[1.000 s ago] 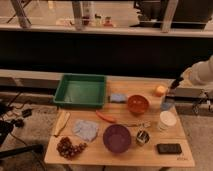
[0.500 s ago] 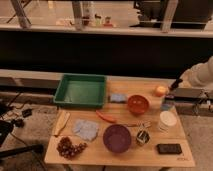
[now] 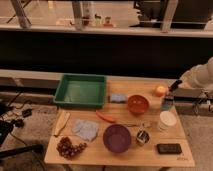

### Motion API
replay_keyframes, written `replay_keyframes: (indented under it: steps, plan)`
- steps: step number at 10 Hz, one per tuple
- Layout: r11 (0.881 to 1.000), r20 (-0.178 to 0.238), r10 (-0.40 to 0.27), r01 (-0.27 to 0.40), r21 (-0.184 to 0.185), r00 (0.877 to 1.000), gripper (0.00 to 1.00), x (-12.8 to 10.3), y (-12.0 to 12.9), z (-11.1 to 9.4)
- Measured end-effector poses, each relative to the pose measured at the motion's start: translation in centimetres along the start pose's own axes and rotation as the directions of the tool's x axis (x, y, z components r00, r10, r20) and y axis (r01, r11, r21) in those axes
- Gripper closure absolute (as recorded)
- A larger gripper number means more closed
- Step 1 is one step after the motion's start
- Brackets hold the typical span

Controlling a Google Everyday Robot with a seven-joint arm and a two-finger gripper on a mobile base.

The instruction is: Place brush in plastic cup

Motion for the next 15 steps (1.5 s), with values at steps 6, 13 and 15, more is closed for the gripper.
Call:
replay_keyframes:
  steps: [6, 13, 15]
  plan:
    - [1.0, -0.009, 0.006, -0.006, -0.007, 1.0, 1.0, 0.4, 0.2, 0.5]
    - [1.0, -0.037, 0.007, -0.007, 0.006, 0.999, 1.0, 1.6, -0.2, 0.2]
    - [1.0, -0.04, 0.009, -0.009, 0.006, 0.999, 1.0, 1.9, -0.2, 0.2]
